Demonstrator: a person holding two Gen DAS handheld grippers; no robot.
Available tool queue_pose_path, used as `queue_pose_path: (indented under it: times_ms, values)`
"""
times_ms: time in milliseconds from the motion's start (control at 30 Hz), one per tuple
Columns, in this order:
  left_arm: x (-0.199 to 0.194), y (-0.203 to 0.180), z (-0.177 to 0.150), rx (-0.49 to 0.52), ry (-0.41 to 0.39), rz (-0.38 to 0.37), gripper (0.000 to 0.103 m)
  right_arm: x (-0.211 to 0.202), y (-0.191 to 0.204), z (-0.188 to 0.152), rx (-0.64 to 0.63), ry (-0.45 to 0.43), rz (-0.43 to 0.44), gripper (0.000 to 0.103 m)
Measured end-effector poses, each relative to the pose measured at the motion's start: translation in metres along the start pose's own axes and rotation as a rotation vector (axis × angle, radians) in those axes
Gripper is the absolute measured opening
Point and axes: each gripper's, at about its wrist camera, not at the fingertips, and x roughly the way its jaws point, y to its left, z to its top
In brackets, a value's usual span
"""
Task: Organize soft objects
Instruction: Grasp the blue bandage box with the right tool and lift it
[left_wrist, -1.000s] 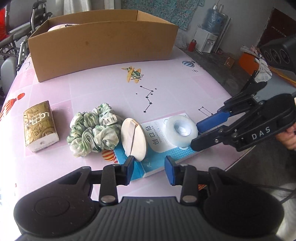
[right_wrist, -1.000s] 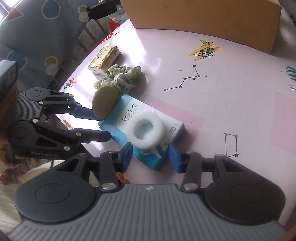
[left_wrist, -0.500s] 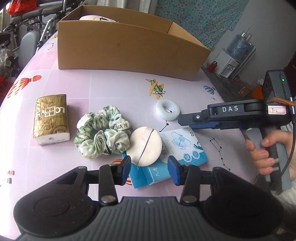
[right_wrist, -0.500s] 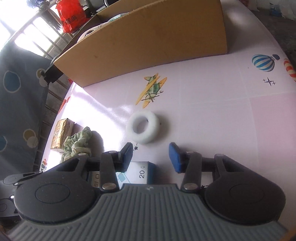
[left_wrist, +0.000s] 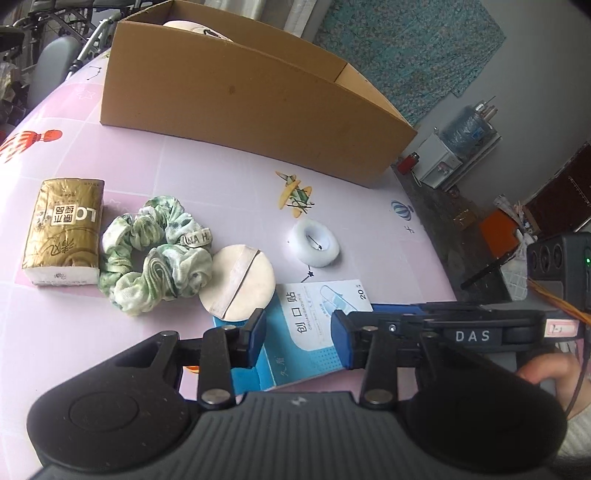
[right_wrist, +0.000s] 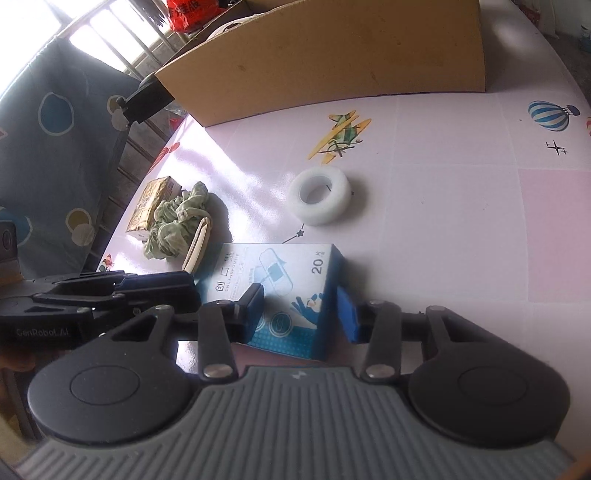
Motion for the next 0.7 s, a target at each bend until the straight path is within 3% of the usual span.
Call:
queue_pose_path:
  times_ms: [33,133,233,433,700]
  values:
    - [0.003,-0.001,0.002,0.000,0.020,0.014,0.045,0.000,-0.002,0.000,0.004,-0.001,0.006,0.040]
    - [0.010,-0.003,-0.002,0.019,0.059,0.050,0.044,-0.002,-0.009,0.001,0.027,0.005,0.016,0.037]
    - [0.016,-0.003,-0.009,0.018,0.077,-0.005,0.038,-0.006,-0.016,0.000,0.045,0.010,0.024,0.036]
    - [0.017,0.001,-0.011,-0.015,0.082,-0.018,0.030,-0.013,-0.028,-0.010,0.066,-0.006,0.076,0.037]
    - [0.001,-0.025,-0.021,0.072,0.098,-0.067,0.027,-0.044,-0.039,-0.044,0.188,-0.030,0.104,0.029]
